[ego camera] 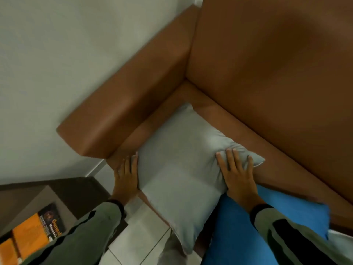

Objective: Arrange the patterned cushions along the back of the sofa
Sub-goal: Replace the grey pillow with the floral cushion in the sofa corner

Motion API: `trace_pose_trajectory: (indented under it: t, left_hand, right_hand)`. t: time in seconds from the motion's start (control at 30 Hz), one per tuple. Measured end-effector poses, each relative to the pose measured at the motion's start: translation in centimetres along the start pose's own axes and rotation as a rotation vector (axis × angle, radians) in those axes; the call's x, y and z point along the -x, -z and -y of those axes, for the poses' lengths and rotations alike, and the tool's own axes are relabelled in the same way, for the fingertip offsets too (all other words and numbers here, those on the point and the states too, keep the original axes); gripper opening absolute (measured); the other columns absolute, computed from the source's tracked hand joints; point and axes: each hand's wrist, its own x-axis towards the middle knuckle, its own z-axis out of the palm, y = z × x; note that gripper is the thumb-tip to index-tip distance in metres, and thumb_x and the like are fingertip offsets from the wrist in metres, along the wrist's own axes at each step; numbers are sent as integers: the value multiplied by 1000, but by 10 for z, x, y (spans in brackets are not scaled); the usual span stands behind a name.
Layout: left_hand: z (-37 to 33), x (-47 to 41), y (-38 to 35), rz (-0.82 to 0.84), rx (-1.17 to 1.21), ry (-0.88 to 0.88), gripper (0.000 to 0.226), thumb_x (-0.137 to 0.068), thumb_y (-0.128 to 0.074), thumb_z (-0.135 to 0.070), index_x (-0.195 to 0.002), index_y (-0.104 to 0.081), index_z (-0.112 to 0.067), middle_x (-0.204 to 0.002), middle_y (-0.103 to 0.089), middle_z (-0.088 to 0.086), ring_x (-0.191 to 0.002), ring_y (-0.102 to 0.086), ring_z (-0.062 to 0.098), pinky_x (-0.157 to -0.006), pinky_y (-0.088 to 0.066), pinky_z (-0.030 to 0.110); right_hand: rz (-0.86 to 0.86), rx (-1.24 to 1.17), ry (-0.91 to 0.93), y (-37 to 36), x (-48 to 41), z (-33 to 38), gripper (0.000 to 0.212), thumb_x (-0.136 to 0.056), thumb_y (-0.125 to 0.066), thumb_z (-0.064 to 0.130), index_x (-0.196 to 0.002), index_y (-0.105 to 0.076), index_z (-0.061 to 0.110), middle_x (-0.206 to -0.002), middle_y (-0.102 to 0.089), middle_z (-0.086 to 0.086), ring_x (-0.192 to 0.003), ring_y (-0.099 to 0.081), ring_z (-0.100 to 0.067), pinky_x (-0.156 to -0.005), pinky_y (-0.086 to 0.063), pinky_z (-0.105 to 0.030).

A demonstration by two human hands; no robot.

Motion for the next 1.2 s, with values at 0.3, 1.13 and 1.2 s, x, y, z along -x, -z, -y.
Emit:
trace_pose_trajectory:
  t: [0.3,1.13,1.2]
  left_hand:
    - [-5,-25,91,-30,658,-209,83,-71,-75,-62,-141,-34,-45,-149,-40,-6,-138,-39,20,-113,-35,46]
    - [-174,-259,283,-160,-81,-376,95,-72,-76,-59,-146,-32,-17,-146,-46,12,-134,-40,33,-109,-25,59]
    - [-168,-253,280,-209,-95,-416,103,-75,-74,-59,-154,-20,-22,-156,-33,14,-143,-27,34,-113,-18,61]
  right_hand:
    - [-139,-991,-261,58,-13,-51,31,-78,-70,-1,-100,-75,20,-81,-75,0,-74,-70,-22,-75,-59,-29]
    - [-278,-998,-570,133,-102,-130,53,-96,-26,62,-108,-48,15,-113,-66,-19,-109,-59,-43,-96,-42,-53]
    - [-302,-918,-595,134,-101,-130,51,-98,-23,59,-113,-48,17,-118,-64,-18,-114,-57,-42,-100,-35,-55]
